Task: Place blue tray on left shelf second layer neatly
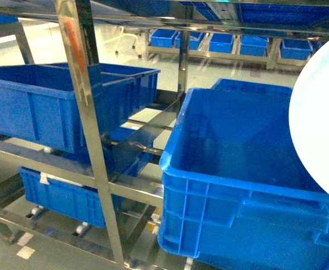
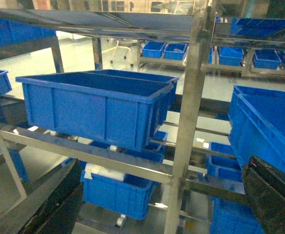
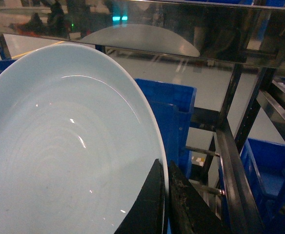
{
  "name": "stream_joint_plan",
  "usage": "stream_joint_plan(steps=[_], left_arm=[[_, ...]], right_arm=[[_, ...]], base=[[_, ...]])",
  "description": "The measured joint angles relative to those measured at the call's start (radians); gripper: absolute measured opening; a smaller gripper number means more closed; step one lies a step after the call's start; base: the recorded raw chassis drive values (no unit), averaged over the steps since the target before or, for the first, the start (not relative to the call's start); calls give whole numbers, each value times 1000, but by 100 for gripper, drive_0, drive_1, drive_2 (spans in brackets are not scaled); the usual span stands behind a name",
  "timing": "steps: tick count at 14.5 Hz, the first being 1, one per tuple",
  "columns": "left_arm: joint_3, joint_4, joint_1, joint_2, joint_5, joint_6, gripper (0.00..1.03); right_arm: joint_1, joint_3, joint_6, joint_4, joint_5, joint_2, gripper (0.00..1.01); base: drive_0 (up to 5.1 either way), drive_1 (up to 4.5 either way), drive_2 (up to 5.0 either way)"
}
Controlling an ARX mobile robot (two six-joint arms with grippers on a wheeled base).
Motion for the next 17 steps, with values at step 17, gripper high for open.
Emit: stream_joint_plan(steps=[17], left_arm=[[0, -1, 0, 0, 0, 0, 98]], right_arm=[[-23, 92, 459, -50, -121, 331, 2]], base=[[-28, -28, -28]])
